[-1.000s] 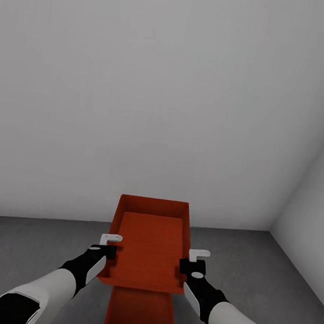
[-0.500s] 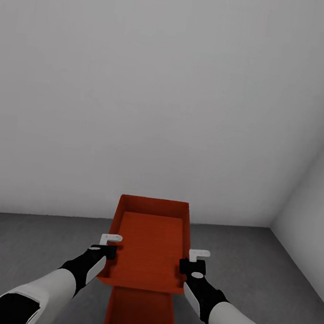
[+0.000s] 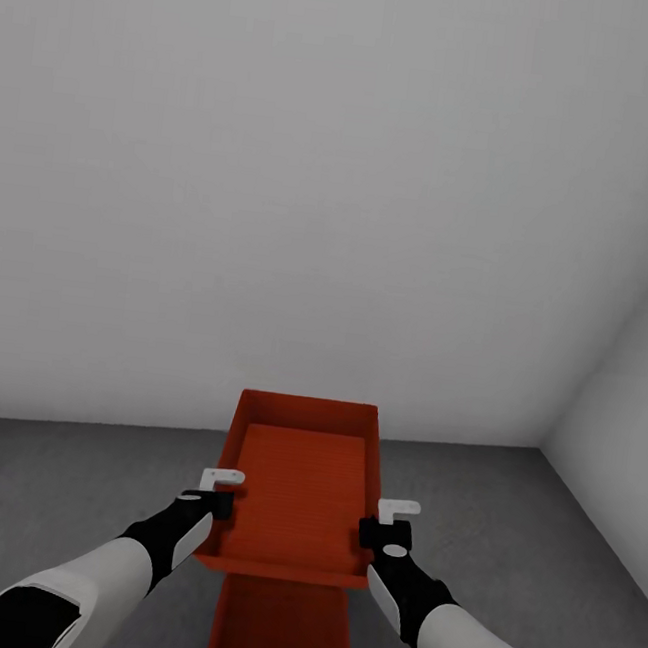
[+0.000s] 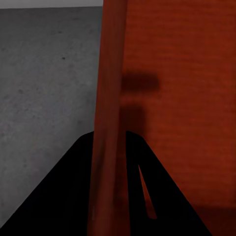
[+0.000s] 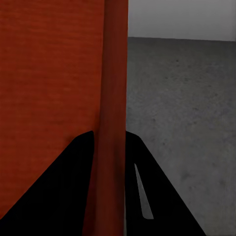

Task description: Move the two storage containers from the living room to the garage. In the garage, place one container on the floor and stack the other container on top of it (either order is fine).

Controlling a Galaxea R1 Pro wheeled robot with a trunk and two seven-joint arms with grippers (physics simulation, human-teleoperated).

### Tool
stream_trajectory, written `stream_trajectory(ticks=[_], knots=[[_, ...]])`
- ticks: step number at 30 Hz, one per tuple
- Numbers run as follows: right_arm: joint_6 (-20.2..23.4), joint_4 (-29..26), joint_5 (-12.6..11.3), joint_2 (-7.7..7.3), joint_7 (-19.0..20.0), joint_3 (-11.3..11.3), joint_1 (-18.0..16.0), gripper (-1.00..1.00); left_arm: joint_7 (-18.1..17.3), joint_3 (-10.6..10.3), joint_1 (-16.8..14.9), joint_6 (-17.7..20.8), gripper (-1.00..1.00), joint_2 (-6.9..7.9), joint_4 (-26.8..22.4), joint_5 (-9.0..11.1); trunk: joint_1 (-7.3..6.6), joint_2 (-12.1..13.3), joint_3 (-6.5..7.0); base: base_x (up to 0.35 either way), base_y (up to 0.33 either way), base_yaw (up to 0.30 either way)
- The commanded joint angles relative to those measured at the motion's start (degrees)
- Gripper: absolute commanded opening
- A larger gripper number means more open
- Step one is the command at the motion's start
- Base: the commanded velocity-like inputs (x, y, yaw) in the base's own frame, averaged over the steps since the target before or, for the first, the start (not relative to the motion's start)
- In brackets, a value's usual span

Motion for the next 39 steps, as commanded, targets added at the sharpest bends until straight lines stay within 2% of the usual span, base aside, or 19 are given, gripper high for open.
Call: stream_trajectory(ticks=[1, 25, 33, 39], knots=[[-0.3, 0.2, -1.1, -0.46, -2.0, -1.2, 0.0, -1.00, 0.6, 1.5, -0.1, -3.9, -1.00, 1.28, -0.3, -1.0, 0.00, 0.0, -0.16, 0.000, 0.000, 0.000], [-0.3, 0.2, -1.1, -0.46, -2.0, -1.2, 0.0, -1.00, 0.6, 1.4, -0.1, -3.9, -1.00, 1.27, -0.1, -1.0, 0.00, 0.0, -2.35, -0.002, 0.000, 0.000], [-0.3, 0.2, -1.1, -0.46, -2.1, -1.2, 0.0, -1.00, 0.7, 1.5, -0.1, -3.9, -1.00, 1.27, -0.2, -1.0, 0.00, 0.0, -3.08, -0.233, 0.000, 0.000], [-0.3, 0.2, -1.1, -0.46, -2.0, -1.2, 0.0, -1.00, 0.7, 1.5, -0.1, -3.9, -1.00, 1.27, -0.2, -1.0, 0.00, 0.0, -3.63, -0.055, 0.000, 0.000]])
